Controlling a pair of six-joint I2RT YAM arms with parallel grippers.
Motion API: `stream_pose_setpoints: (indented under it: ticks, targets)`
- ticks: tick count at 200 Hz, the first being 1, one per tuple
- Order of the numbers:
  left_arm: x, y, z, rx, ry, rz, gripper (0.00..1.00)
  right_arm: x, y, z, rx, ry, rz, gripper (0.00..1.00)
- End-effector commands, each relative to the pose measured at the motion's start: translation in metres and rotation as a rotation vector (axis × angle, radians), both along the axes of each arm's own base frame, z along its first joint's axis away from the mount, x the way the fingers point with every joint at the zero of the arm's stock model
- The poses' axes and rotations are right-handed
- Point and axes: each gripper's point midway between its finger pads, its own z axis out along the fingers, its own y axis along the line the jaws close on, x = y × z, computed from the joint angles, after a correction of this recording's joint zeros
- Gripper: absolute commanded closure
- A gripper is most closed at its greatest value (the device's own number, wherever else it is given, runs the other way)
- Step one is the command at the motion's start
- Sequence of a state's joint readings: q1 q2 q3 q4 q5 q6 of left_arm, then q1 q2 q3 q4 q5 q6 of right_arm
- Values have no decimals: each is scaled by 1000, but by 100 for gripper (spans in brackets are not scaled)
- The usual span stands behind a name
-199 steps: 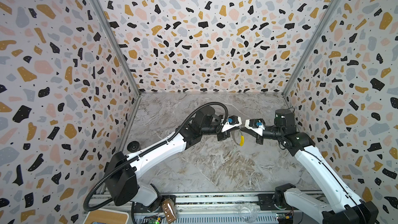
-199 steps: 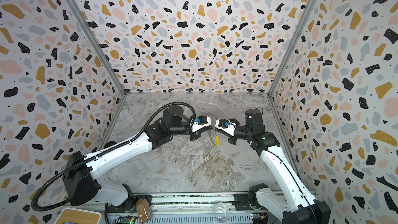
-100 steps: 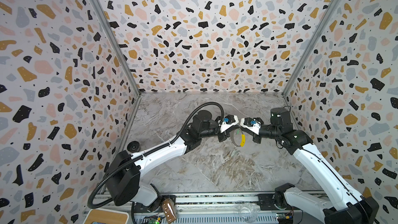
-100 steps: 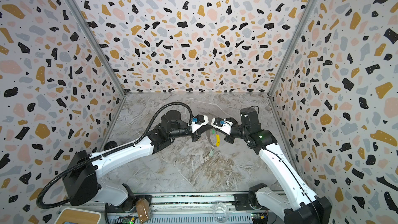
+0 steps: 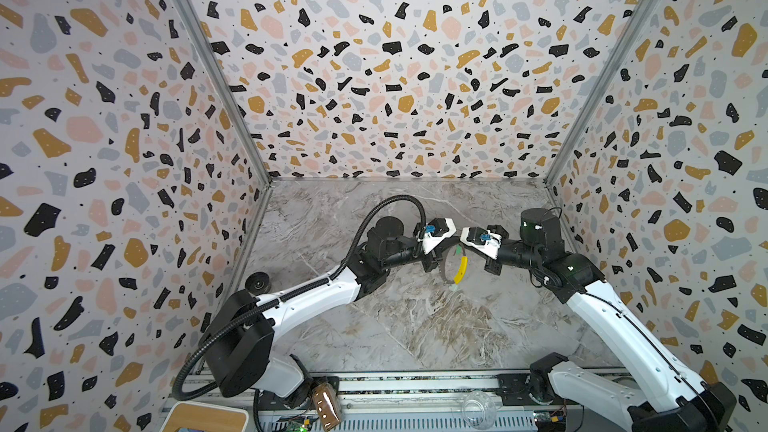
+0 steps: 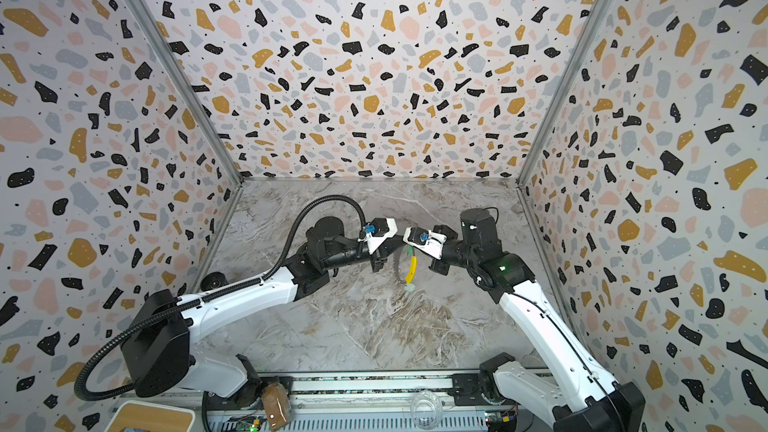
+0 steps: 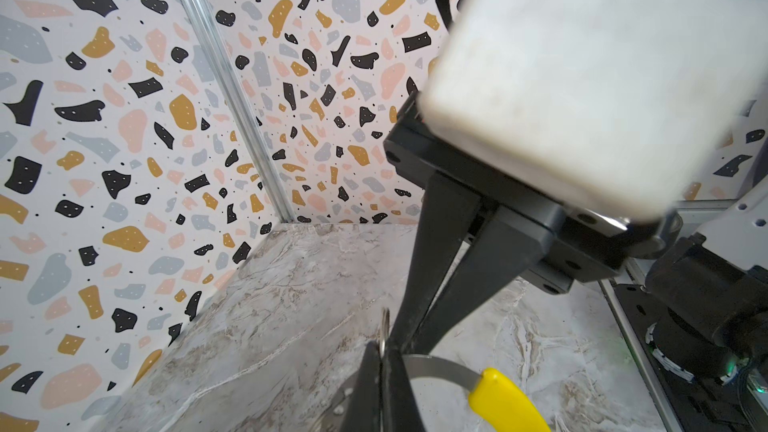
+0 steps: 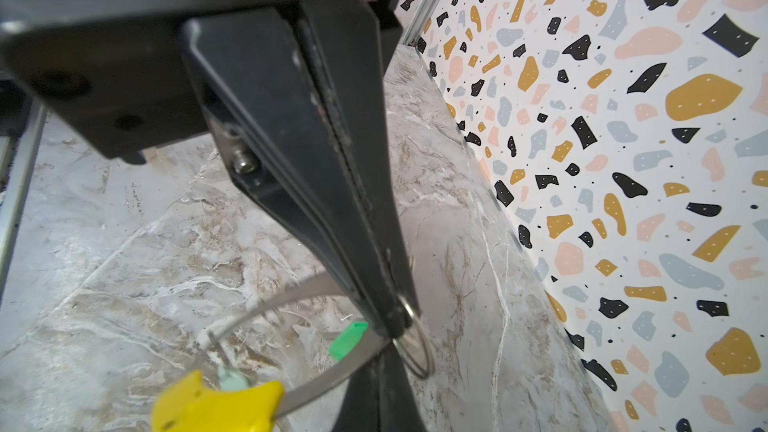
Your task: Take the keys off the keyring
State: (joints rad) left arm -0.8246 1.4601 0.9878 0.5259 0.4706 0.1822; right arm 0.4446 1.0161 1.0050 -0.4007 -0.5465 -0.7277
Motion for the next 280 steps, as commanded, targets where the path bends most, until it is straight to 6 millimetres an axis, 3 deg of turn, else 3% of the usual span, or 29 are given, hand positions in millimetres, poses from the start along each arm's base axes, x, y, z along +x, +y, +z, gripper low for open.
stream_pose_setpoints:
  ticks: [1,83,180,218,260,280]
  targets:
    - [8,-2,9,-62,-13,23,100,-29,22,43,92,-101,159,100]
    - [11,1,14,-84,-5,16,100,-14,12,23,31,-73,76,100]
    - [22,25,25,-97,-32,75,100,-4,-11,-28,-8,50,-11,100]
    - [23,34,20,-70,-41,109,100,11,-24,-38,14,63,-85,100]
    - [29,44,0,-20,-33,164,100,27,-33,-45,44,78,-155,100]
    - [32,49,-10,0,-26,195,100,28,-37,-65,28,118,-171,100]
